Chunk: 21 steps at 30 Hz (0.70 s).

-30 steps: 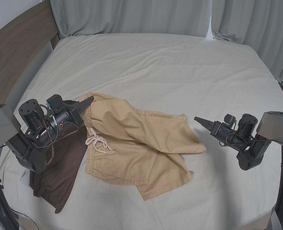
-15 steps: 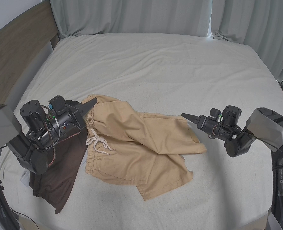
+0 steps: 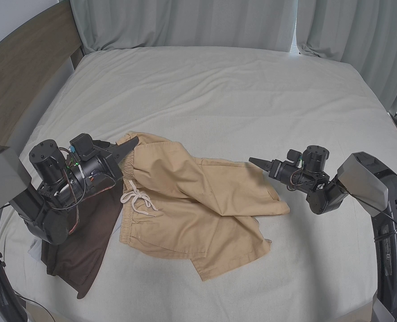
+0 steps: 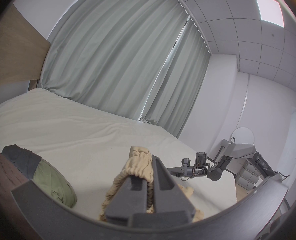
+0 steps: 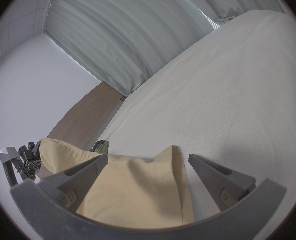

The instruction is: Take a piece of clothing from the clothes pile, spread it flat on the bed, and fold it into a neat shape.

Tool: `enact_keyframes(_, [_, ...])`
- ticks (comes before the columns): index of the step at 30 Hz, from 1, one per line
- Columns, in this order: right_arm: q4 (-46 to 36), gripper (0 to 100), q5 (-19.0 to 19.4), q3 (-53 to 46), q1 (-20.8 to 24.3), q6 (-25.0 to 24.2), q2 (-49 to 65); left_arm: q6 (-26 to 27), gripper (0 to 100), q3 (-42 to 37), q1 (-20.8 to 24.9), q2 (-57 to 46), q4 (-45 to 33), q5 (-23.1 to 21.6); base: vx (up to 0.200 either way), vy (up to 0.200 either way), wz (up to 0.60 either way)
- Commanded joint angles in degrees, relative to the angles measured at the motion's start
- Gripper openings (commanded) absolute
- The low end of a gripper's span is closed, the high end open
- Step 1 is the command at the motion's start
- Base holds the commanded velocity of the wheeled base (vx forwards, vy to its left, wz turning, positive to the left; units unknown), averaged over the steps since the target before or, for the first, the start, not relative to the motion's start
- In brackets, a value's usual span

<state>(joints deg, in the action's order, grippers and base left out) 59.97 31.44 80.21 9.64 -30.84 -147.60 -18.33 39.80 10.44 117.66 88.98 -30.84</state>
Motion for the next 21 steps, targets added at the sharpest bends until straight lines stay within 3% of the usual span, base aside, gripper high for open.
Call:
enact_keyframes(1, [0.42, 100, 0.03, -0.23, 0.55, -0.01, -0.49, -0.03, 0, 0.01, 0.02, -0.07, 0.23, -0.01, 0.0, 0.0, 0.0])
enact_keyframes(7, [0.5, 100, 0.03, -0.94, 1.34, 0.08, -0.4, -0.12, 0, 0.1, -0.15, 0.02, 0.14, -0.01, 0.0, 0.0, 0.0])
enact_keyframes(8, [0.5, 0, 0.03, -0.94, 1.52, 0.08, -0.49, -0.12, 0, 0.1, -0.06, 0.02, 0.14, -0.01, 0.0, 0.0, 0.0])
enact_keyframes(21, [1.91, 0, -1.56, -2.08, 1.34, 1.66, 0.21, -0.21, 0, 0.72, -0.33, 0.37, 0.14, -0.01, 0.0, 0.0, 0.0])
